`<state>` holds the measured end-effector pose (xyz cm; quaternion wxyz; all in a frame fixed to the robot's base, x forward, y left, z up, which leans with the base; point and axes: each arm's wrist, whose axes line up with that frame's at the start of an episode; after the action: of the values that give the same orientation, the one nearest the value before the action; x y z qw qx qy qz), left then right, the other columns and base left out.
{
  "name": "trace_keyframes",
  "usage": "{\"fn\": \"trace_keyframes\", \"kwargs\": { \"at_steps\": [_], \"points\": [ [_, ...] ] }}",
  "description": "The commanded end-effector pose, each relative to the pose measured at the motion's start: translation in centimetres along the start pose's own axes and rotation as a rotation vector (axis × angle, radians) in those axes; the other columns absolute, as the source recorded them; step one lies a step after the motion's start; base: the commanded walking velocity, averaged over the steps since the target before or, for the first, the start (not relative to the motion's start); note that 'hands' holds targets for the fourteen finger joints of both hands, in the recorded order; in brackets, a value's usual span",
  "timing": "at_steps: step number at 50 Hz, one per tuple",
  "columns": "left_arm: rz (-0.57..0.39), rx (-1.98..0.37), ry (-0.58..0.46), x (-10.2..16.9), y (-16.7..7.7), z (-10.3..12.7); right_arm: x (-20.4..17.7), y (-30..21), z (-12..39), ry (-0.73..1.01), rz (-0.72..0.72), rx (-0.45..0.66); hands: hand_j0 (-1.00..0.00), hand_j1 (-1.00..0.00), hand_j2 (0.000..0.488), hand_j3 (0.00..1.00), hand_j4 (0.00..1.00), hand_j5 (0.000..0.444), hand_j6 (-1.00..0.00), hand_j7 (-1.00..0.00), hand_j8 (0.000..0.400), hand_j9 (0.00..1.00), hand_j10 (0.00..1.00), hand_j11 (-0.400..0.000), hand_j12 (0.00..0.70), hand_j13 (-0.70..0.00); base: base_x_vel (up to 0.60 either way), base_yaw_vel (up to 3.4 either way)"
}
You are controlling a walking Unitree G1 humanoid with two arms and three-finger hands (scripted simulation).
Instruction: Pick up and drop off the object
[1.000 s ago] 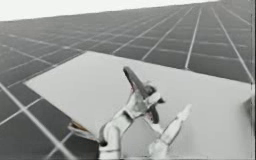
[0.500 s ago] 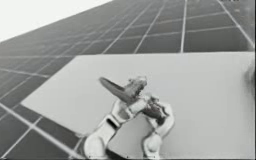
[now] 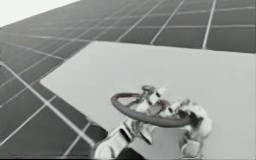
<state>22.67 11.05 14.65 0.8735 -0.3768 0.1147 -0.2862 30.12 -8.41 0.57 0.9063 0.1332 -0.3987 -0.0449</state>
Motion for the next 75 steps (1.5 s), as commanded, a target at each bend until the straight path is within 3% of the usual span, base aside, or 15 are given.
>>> {"fn": "trace_keyframes", "kwargs": {
  "at_steps": [1, 5, 6, 32, 75],
  "points": [
    [0.345, -0.017, 0.116, -3.9, 4.0, -3.7, 2.5, -3.9, -2.1, -0.198, 0.11, 0.21, 0.0, 0.0, 0.0, 1.0, 1.0, 0.0, 0.0, 0.0, 0.0, 1.0, 1.0, -0.4, 0.0, -0.7, 0.0, 0.0],
    [0.335, -0.028, 0.112, -5.2, 4.3, -3.8, 2.3, -4.7, -0.7, -0.272, 0.235, 0.305, 0.0, 0.0, 0.0, 1.0, 1.0, 0.0, 0.0, 0.0, 0.0, 1.0, 1.0, -0.4, 0.0, -0.7, 0.0, 0.0],
    [0.326, -0.037, 0.106, -5.3, 4.0, -3.5, 15.7, 0.9, 2.6, 0.919, -0.64, -0.131, 0.0, 0.0, 0.0, 1.0, 1.0, 0.0, 0.0, 0.0, 0.0, 1.0, 1.0, -0.4, 0.0, -0.7, 0.14, -3.41],
    [0.326, -0.037, 0.106, -5.3, 4.0, -3.5, 15.7, 0.9, 2.6, 0.919, -0.64, -0.131, 0.0, 0.0, 0.0, 1.0, 1.0, 0.0, 0.0, 0.0, 0.0, 1.0, 1.0, -0.4, 0.0, -0.7, 0.17, -2.66],
    [0.326, -0.037, 0.106, -5.3, 4.0, -3.5, 15.7, 0.9, 2.6, 0.919, -0.64, -0.131, 0.0, 0.0, 0.0, 1.0, 1.0, 0.0, 0.0, 0.0, 0.0, 1.0, 1.0, -0.4, 0.0, -0.7, 0.26, -1.33]
  ]
}}
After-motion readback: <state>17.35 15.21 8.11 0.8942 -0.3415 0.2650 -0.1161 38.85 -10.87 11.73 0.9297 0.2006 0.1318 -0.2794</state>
